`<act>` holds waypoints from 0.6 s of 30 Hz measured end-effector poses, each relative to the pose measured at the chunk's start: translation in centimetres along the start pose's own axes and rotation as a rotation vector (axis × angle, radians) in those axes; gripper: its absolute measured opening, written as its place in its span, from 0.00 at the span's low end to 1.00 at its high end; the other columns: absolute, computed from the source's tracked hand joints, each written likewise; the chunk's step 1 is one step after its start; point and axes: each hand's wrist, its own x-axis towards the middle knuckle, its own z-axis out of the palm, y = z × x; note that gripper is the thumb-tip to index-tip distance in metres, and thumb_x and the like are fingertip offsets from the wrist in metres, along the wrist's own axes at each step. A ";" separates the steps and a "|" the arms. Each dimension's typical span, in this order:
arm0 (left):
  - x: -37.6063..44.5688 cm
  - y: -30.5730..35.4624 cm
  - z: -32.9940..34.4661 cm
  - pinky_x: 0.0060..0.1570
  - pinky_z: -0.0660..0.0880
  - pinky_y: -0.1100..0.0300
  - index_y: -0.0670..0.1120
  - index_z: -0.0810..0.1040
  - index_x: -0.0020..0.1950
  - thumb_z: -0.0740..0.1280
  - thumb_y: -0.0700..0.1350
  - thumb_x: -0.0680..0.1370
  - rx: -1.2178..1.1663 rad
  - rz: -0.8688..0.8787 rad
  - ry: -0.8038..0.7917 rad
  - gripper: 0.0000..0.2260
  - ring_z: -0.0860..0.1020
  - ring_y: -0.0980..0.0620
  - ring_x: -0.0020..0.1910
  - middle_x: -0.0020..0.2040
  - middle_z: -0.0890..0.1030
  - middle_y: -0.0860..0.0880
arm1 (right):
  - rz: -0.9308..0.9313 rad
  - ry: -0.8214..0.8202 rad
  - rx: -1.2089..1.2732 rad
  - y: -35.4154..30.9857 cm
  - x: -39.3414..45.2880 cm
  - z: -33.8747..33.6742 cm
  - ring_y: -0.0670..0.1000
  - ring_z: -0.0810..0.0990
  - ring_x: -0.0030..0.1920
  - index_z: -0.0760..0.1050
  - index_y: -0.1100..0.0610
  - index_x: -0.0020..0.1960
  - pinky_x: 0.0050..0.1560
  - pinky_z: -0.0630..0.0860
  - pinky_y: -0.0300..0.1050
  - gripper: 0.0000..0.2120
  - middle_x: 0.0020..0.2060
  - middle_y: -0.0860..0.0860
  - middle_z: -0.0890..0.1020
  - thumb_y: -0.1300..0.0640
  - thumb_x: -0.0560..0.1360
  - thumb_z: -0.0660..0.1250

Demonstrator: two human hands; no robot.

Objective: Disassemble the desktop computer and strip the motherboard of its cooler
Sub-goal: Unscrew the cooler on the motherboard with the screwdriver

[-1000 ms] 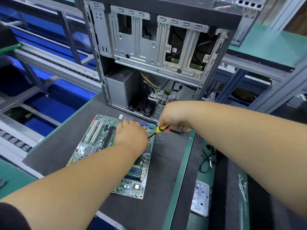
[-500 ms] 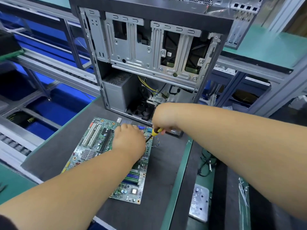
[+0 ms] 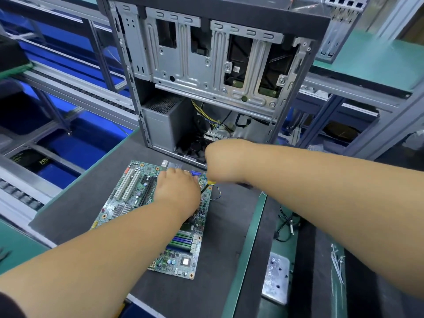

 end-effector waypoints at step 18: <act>0.8 -0.4 -0.7 0.64 0.64 0.47 0.40 0.70 0.69 0.45 0.48 0.83 0.056 0.044 -0.121 0.22 0.69 0.39 0.64 0.64 0.73 0.39 | 0.078 -0.227 0.094 -0.3 2.4 -1.0 0.47 0.66 0.25 0.67 0.58 0.34 0.18 0.64 0.36 0.16 0.31 0.50 0.71 0.63 0.80 0.57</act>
